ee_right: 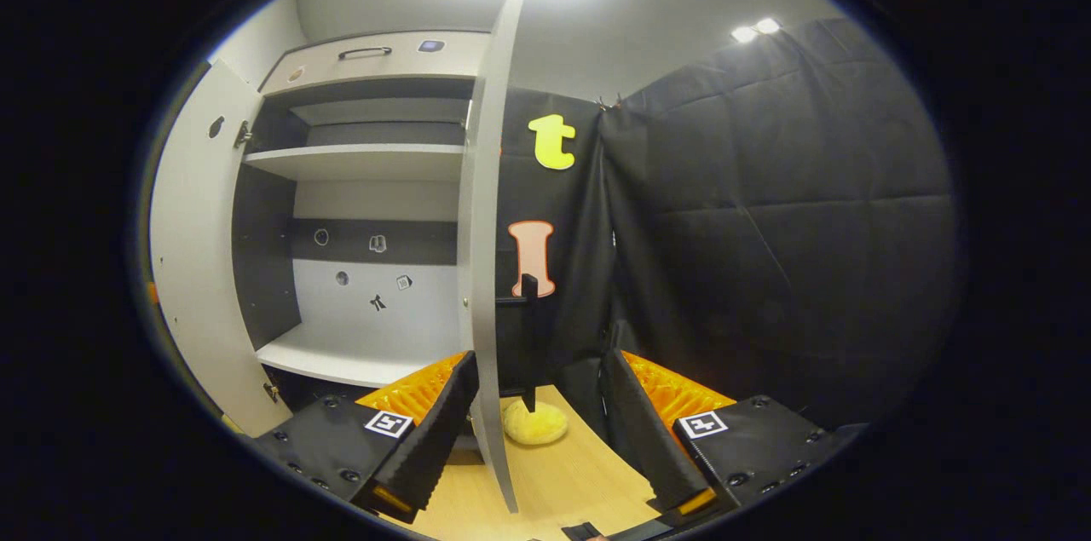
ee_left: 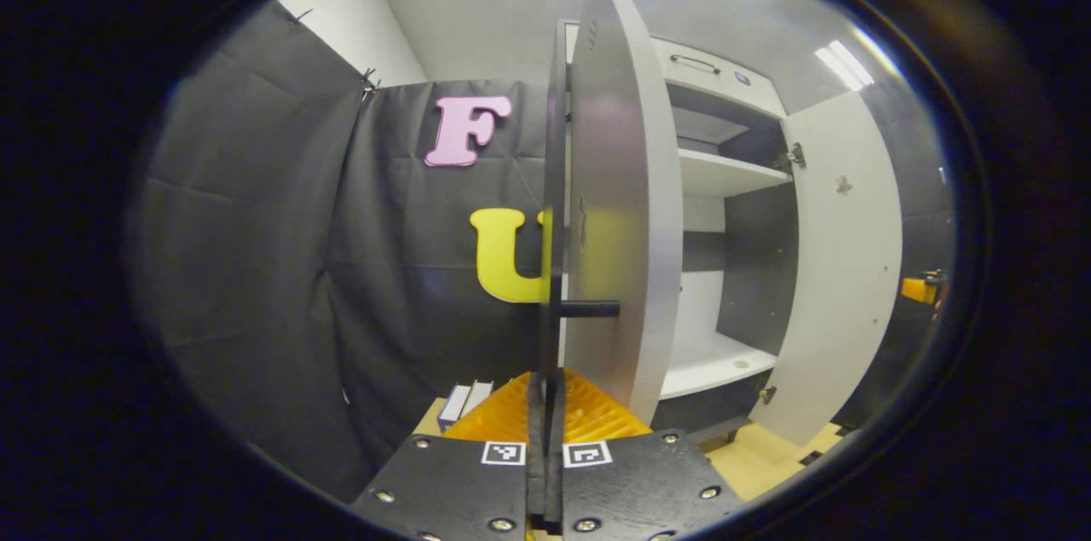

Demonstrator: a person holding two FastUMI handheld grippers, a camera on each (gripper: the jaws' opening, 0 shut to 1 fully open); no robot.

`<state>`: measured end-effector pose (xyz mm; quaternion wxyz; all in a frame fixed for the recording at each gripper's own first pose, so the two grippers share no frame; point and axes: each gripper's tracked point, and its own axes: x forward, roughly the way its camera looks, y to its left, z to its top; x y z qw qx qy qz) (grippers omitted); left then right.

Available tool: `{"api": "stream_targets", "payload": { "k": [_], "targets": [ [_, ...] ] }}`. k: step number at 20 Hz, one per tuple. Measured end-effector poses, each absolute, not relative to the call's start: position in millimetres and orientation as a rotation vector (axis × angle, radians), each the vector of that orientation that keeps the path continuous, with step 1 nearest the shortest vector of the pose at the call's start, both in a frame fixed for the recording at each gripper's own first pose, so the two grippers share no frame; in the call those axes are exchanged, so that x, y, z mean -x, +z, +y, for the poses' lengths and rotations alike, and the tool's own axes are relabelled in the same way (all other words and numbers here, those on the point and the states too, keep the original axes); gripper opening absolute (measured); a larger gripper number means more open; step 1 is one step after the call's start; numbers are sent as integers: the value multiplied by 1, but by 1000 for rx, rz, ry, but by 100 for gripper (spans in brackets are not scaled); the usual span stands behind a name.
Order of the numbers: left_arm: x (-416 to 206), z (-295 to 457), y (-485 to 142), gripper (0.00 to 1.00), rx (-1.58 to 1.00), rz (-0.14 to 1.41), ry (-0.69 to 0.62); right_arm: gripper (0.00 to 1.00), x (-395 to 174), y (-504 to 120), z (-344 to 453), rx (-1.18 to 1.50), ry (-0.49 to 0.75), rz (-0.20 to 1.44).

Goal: Open the right door of the double-door shoe cabinet with the right hand, and open the left door with the left hand.

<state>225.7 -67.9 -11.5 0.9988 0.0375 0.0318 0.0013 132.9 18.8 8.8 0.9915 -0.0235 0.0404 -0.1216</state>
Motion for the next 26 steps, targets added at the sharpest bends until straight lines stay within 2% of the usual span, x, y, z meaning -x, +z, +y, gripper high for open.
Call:
{"api": "stream_targets", "payload": {
  "k": [6, 10, 13, 17, 18, 20, 21, 26],
  "targets": [
    [-172, -81, 22, 1, -158, 49, 166, 97, -140, 20, 20, 32, -96, 7],
    [-136, -114, 42, 2, -265, 6, 264, 97, -130, 0, 16, -41, 24, 58],
    [-111, -137, 39, 7, -390, 21, 375, 97, -126, -12, -1, -62, 65, 98],
    [-80, -180, 25, 92, -387, 30, 395, 95, -119, -22, -20, -114, 110, 128],
    [-77, -186, 19, 96, -356, 45, 388, 95, -115, -29, -22, -113, 115, 138],
    [-73, -199, 7, 96, -283, 66, 359, 92, -108, -36, -24, -107, 122, 149],
    [-72, -205, 4, 96, -244, 64, 343, 98, -107, -39, -24, -103, 120, 150],
    [-77, -228, -7, 96, -29, 39, 228, 98, -100, -52, -11, -65, 66, 196]
  ]
}}
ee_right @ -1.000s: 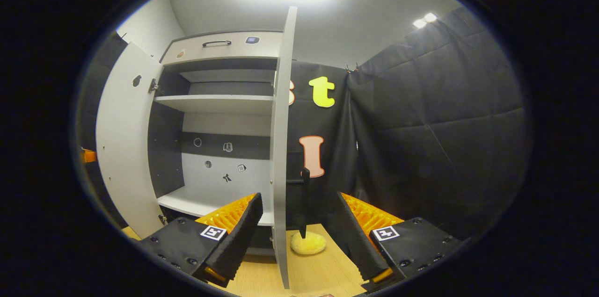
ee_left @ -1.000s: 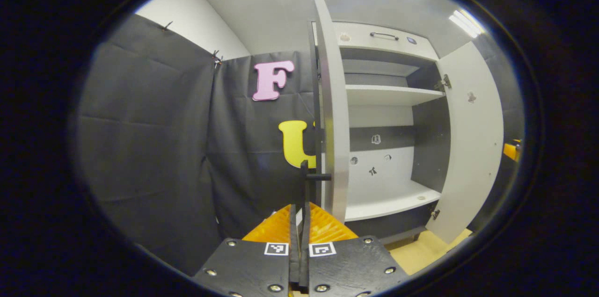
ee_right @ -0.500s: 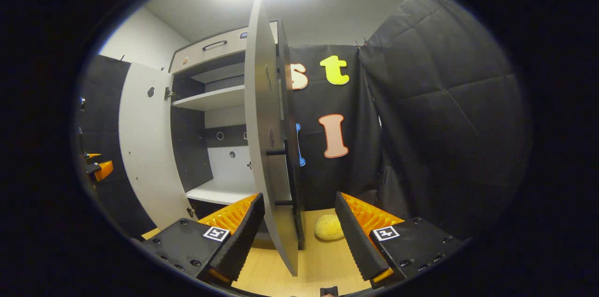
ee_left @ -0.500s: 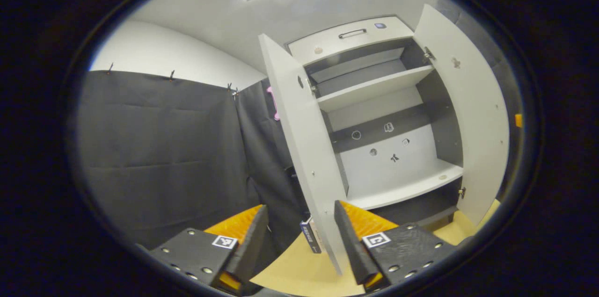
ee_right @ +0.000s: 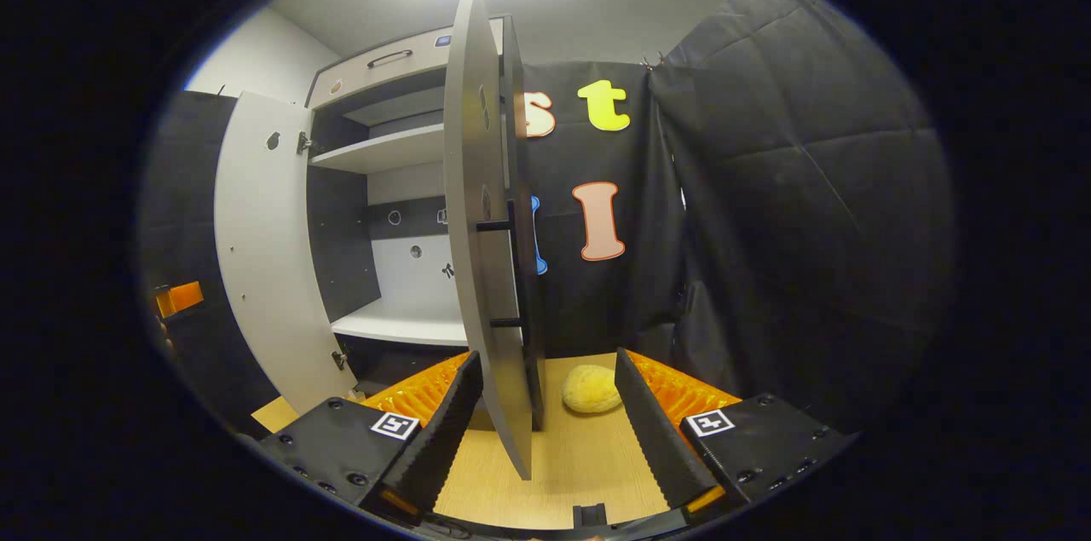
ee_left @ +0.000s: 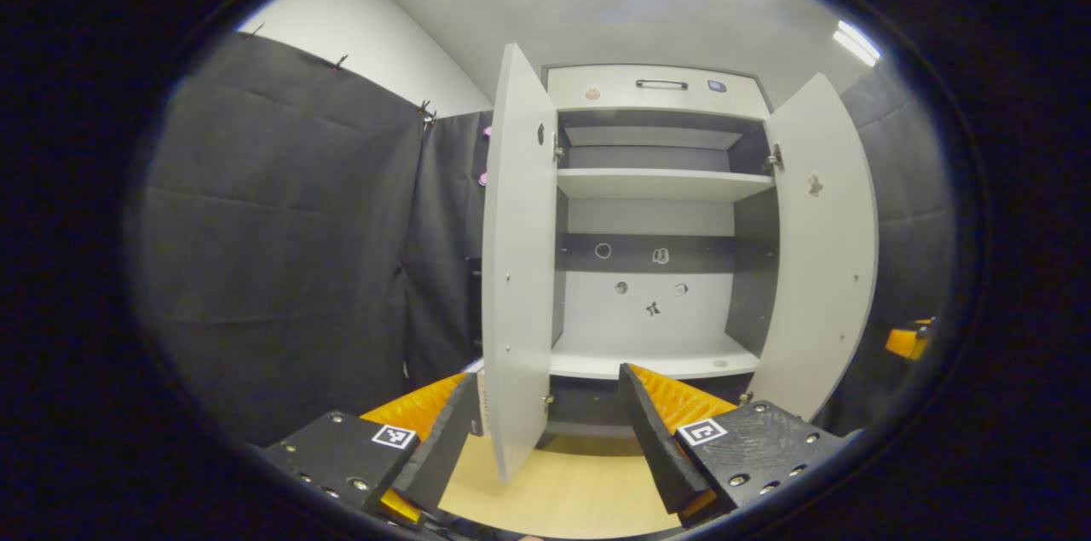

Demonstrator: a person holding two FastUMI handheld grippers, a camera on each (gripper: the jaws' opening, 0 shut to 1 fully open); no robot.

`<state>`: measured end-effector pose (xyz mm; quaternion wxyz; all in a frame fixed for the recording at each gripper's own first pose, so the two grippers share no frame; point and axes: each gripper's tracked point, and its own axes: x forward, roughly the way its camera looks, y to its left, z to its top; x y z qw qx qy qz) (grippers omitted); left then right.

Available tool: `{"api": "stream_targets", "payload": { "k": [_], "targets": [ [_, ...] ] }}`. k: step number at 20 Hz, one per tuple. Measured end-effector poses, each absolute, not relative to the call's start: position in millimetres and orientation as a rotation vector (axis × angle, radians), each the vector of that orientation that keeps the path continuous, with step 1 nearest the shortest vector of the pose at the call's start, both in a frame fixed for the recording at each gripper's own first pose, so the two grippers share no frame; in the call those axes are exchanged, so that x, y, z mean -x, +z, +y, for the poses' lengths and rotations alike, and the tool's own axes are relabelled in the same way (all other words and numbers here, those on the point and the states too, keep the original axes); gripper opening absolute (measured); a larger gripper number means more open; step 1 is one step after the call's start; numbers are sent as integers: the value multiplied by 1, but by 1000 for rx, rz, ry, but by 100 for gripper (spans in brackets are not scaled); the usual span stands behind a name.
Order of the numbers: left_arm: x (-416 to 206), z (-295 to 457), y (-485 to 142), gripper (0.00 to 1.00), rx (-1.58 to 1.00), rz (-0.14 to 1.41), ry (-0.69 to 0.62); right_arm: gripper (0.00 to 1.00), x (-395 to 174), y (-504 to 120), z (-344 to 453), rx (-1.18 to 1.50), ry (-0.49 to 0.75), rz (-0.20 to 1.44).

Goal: Open the right door of the double-door shoe cabinet with the right hand, and open the left door with the left hand.

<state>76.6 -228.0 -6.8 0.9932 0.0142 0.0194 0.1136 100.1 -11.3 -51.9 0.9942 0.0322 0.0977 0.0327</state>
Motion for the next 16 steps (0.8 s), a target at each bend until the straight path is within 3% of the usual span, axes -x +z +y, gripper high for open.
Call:
{"api": "stream_targets", "payload": {
  "k": [8, 16],
  "targets": [
    [-74, -243, -14, 95, 25, 21, 101, 98, -100, -50, 67, -123, 169, 203],
    [-79, -207, -19, 96, 44, -2, 51, 98, -98, -62, 101, -119, 133, 207]
  ]
}}
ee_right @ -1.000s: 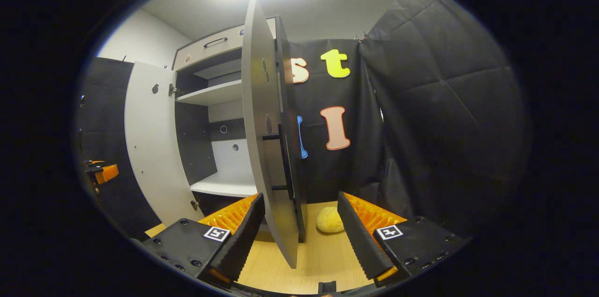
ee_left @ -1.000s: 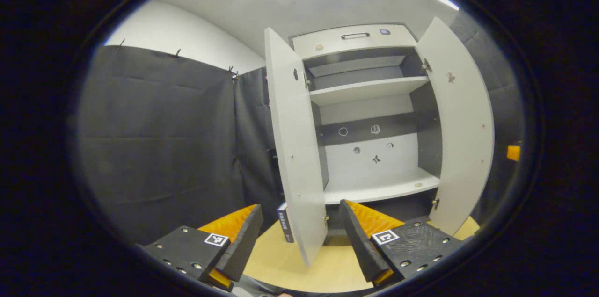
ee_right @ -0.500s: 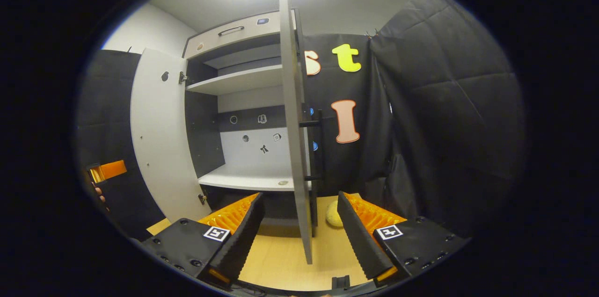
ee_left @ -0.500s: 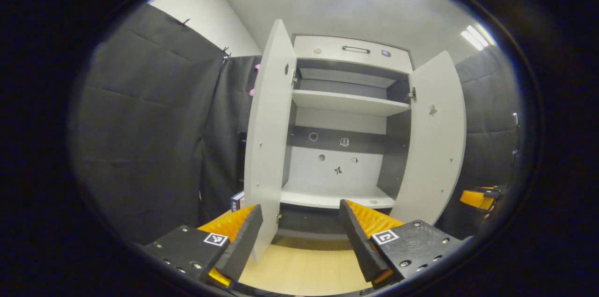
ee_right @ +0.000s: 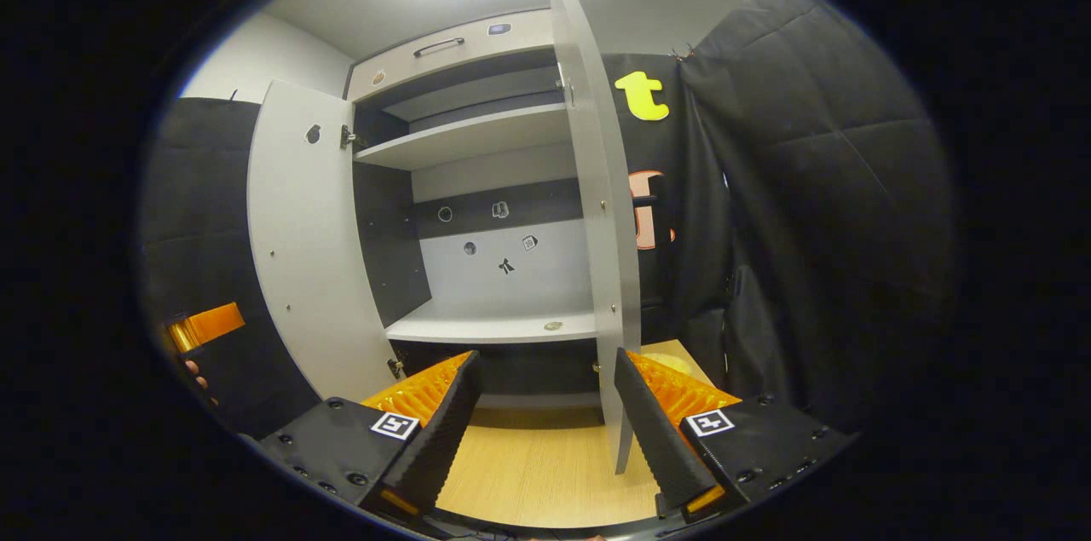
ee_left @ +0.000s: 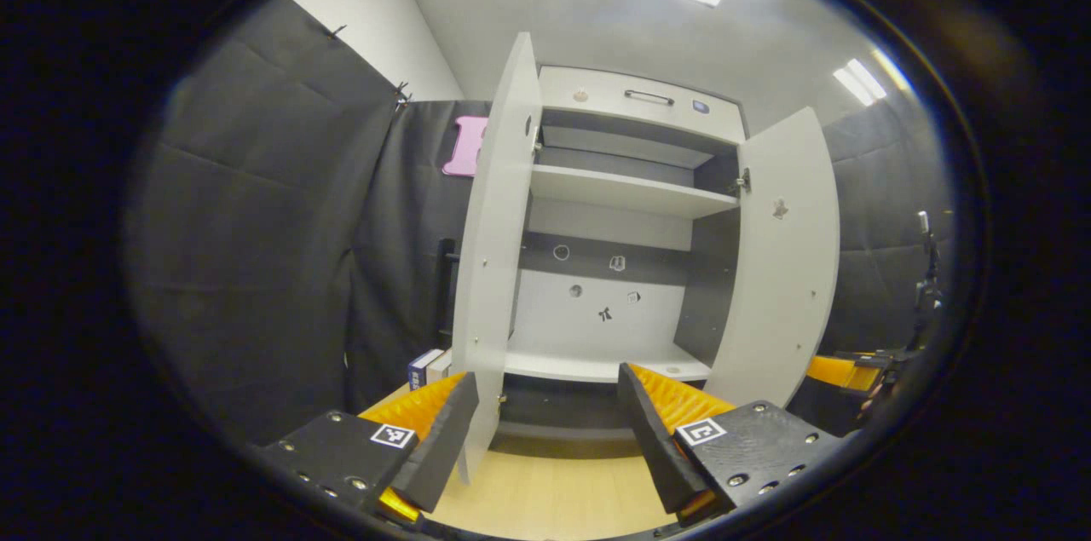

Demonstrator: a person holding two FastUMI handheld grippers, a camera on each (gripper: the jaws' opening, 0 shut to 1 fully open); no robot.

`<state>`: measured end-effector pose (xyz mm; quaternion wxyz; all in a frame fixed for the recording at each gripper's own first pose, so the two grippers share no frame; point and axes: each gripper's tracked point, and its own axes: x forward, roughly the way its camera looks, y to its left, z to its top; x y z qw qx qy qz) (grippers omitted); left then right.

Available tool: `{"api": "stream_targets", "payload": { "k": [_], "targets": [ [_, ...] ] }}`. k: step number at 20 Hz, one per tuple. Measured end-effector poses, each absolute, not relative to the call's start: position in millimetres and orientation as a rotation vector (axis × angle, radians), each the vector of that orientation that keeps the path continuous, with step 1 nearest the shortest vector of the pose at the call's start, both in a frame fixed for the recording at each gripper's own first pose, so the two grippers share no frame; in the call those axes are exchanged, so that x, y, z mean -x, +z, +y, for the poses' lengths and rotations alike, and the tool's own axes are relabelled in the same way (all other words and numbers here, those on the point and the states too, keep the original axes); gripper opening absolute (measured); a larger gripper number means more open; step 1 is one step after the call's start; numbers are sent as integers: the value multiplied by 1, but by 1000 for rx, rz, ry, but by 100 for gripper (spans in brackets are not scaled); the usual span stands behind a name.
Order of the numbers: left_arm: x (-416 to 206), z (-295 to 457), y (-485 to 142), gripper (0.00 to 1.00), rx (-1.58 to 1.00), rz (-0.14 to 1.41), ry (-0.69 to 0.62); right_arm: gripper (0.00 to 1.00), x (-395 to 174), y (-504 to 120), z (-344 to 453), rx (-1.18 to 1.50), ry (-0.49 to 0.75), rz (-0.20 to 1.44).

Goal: Open the right door of the double-door shoe cabinet with the right hand, and open the left door with the left hand.

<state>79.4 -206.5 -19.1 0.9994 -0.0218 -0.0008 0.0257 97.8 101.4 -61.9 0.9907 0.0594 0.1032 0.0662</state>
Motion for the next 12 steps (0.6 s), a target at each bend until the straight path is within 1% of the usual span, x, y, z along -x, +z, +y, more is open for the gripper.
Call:
{"api": "stream_targets", "payload": {
  "k": [5, 12],
  "targets": [
    [-89, -195, -25, 95, 86, -12, 16, 98, -94, -68, 104, -126, 87, 217],
    [-116, -204, -50, 96, 95, 1, -45, 98, -89, -80, 102, -113, 4, 203]
  ]
}}
